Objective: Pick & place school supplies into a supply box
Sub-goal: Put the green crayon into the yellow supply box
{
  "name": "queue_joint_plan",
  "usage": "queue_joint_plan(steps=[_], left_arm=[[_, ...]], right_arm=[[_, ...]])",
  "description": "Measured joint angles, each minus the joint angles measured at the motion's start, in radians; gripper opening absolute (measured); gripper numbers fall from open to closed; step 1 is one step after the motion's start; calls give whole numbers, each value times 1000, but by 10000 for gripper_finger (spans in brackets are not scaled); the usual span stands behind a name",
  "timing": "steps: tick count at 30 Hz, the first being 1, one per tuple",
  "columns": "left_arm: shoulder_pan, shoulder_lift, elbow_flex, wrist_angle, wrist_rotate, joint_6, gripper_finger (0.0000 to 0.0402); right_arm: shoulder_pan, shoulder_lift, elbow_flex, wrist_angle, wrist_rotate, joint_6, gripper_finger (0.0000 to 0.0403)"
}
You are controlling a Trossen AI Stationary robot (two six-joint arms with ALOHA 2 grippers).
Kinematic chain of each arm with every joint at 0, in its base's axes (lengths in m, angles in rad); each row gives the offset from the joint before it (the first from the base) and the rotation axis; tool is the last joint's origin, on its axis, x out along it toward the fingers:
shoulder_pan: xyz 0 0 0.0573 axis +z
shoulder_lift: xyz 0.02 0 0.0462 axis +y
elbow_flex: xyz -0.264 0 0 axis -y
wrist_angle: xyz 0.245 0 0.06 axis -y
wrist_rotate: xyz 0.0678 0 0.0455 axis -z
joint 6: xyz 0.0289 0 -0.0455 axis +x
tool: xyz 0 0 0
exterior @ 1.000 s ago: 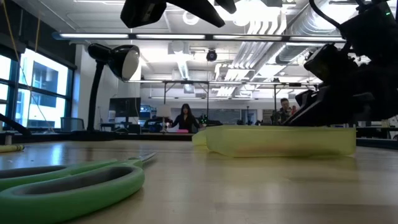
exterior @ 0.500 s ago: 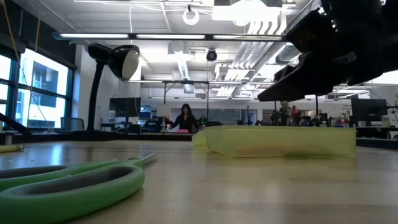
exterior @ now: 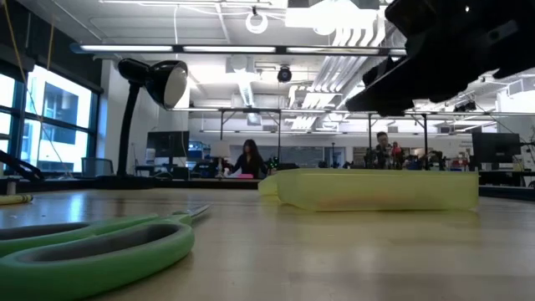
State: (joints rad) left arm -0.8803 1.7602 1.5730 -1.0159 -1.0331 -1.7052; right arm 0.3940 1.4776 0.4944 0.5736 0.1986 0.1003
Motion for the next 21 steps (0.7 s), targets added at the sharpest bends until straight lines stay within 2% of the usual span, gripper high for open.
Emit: queue_joint_plan(steps=[3, 8, 11, 14, 21], left_arm=[[6, 22, 0, 63, 29, 28, 106], [57, 77, -1, 170, 139, 115, 106], [95, 105, 1, 215, 280, 188, 106], [137, 132, 0, 206, 448, 189, 106], [226, 165, -1, 139, 710, 277, 106]], right_arm=[[12, 0, 15, -2, 0, -29, 99], [15, 0, 23, 3, 0, -30, 99], [19, 0, 23, -1, 1, -27, 99], [28, 0, 23, -1, 0, -18, 99], [51, 0, 23, -3, 0, -3, 99]])
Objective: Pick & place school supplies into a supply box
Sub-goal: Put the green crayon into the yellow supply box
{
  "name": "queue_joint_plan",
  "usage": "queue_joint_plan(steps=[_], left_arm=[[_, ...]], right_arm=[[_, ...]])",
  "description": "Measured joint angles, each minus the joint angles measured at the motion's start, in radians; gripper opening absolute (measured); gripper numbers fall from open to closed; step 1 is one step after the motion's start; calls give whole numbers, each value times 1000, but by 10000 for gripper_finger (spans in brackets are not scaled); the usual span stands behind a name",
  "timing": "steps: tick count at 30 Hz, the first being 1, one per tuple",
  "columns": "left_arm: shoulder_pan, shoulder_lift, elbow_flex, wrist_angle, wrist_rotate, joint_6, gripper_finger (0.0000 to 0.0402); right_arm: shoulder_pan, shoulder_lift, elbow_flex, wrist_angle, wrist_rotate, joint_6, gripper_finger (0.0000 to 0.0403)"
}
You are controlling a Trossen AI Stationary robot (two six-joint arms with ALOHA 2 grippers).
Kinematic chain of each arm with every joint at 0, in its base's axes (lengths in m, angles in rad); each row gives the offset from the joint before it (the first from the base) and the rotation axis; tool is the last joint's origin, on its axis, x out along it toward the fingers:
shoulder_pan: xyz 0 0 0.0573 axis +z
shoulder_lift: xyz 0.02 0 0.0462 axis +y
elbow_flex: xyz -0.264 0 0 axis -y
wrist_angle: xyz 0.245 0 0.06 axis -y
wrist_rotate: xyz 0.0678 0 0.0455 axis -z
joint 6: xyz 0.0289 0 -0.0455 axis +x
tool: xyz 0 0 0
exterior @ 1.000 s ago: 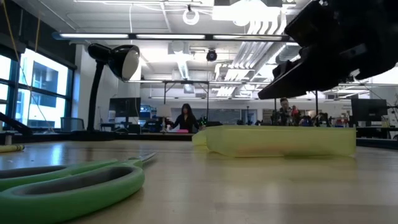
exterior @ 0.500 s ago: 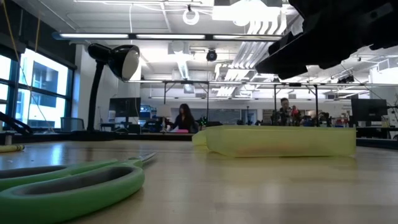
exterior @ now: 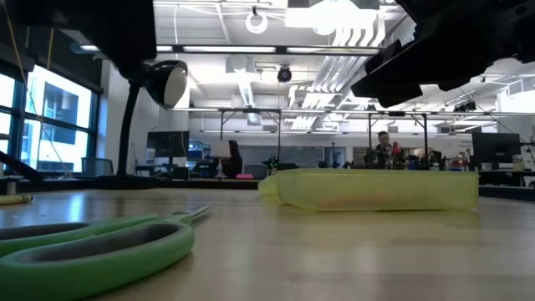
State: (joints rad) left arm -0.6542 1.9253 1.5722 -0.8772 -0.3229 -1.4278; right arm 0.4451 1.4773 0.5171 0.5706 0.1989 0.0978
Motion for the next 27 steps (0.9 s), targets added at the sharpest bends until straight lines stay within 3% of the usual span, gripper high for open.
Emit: queue_joint_plan(steps=[7, 14, 16, 19, 25, 27], left_arm=[[26, -35, 1, -52, 79, -54, 106], [-78, -65, 1, -312, 109, -421, 106], [-115, -64, 1, -324, 113, -515, 106], [-159, -58, 1, -259, 124, -538, 106], [-199, -58, 1, -166, 377, -550, 106], [-207, -58, 1, -140, 403, -587, 106]], right_arm=[[29, 0, 0, -10, 0, 8, 98], [49, 0, 0, -13, 14, 8, 98], [49, 0, 0, -13, 23, 7, 98], [49, 0, 0, -13, 39, -4, 98], [48, 0, 0, -14, 42, -20, 98], [49, 0, 0, -14, 40, -20, 98]])
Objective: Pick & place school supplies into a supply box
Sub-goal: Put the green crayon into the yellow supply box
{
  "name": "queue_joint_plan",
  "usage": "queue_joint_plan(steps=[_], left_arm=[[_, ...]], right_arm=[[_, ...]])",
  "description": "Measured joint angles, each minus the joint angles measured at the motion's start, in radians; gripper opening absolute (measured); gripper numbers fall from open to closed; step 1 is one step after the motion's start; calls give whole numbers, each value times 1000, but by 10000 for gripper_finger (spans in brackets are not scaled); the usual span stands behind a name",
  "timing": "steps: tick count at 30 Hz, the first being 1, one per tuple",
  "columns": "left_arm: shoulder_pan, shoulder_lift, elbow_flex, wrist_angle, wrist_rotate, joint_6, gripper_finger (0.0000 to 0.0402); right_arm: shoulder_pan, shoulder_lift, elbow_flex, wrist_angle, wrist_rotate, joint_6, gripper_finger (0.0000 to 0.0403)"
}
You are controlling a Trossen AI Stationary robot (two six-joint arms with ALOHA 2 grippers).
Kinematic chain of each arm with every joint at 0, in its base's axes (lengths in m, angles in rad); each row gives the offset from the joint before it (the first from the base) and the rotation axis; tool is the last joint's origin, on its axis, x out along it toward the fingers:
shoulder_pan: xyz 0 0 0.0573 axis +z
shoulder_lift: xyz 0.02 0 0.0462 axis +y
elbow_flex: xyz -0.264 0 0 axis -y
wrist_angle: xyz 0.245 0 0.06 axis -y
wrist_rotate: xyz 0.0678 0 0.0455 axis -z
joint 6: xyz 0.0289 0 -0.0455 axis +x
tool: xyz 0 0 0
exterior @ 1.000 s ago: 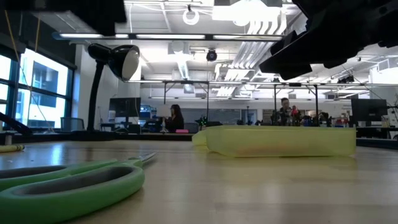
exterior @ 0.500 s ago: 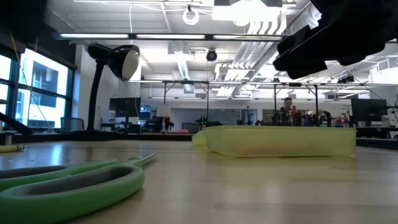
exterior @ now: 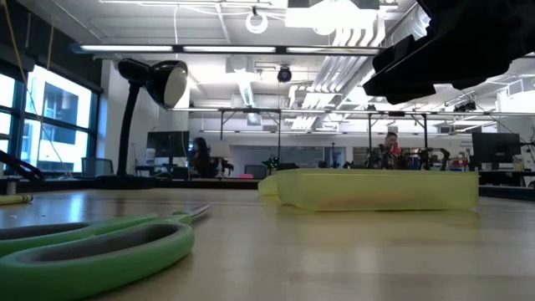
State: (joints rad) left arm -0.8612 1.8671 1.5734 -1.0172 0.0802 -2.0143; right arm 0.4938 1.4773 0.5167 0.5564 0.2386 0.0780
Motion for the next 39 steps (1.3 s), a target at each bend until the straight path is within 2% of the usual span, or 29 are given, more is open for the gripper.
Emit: queue_joint_plan(steps=[6, 10, 14, 17, 23, 26, 28, 33, 35, 39], left_arm=[[-16, 0, 0, 54, -121, 16, 106], [-16, 0, 0, 62, -130, -25, 106], [-17, 0, 0, 73, -192, -13, 106], [-16, 0, 0, 70, -200, -6, 106], [3, 0, 0, 40, -113, -7, 106], [11, 2, 0, -20, -103, -121, 106], [15, 11, 0, -43, -27, -227, 106], [1, 21, 1, -79, 276, -390, 106], [-25, 26, -1, -112, 267, -432, 106], [-60, 28, 0, -135, 144, -489, 106]], right_arm=[[0, 0, 0, 0, -6, 0, 98], [0, 0, 0, 0, -10, 0, 98], [0, 0, 0, 0, -13, 0, 98], [0, 0, 0, 0, -13, 0, 98], [0, 0, -1, 0, -13, 1, 98], [0, 0, -1, 0, -13, 2, 99], [0, 0, 0, 0, -13, 1, 99], [0, 0, -1, -6, -14, 7, 99], [0, 0, -1, -16, -13, 9, 99], [0, 0, -1, -29, -14, 10, 99]])
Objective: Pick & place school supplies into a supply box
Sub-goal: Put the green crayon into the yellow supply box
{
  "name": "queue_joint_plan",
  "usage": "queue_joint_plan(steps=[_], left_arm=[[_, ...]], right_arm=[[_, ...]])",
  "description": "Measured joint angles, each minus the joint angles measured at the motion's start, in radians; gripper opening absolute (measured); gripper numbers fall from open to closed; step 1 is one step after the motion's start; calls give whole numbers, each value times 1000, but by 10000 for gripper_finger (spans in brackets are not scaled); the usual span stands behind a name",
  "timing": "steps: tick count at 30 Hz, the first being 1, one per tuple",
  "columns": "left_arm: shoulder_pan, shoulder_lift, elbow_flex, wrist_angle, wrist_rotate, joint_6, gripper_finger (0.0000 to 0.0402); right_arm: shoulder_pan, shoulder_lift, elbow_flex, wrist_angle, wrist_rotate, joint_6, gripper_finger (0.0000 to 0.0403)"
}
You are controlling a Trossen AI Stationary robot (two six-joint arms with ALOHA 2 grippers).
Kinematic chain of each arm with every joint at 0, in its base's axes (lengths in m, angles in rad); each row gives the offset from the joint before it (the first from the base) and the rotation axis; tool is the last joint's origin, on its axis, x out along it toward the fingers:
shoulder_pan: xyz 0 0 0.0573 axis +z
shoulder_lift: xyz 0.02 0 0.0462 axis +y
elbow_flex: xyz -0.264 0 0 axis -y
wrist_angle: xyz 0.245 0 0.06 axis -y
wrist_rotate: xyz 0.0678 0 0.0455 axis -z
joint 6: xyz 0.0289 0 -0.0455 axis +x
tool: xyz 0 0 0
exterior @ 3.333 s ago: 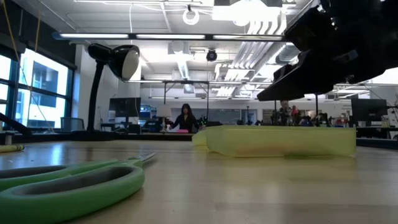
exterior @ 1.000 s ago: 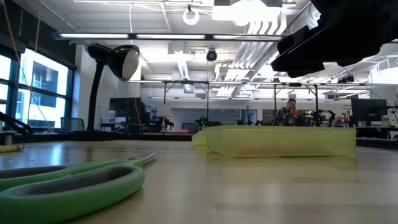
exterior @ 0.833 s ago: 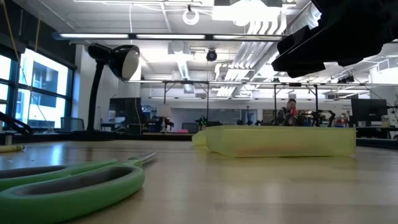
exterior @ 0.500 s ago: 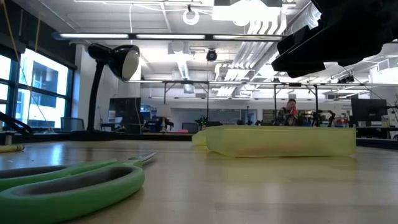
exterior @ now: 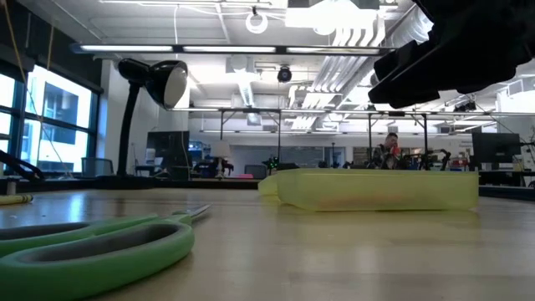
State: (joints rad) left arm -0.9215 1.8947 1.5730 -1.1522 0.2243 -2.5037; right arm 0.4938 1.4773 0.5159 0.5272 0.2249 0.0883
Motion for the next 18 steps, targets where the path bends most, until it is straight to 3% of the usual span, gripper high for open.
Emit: queue_joint_plan(steps=[4, 8, 14, 18], left_arm=[[-11, 8, -5, -96, 10, -7, 106], [-30, 6, -54, -77, 24, -31, 106], [-45, 6, -188, 150, -5, -47, 106], [-64, 6, -297, 216, 55, -72, 106]], right_arm=[[0, 0, 0, -8, 0, 7, 99], [0, 0, 0, -12, 0, 8, 99], [0, 0, 0, -13, -4, 8, 99], [0, 0, 0, -14, -9, 8, 99]])
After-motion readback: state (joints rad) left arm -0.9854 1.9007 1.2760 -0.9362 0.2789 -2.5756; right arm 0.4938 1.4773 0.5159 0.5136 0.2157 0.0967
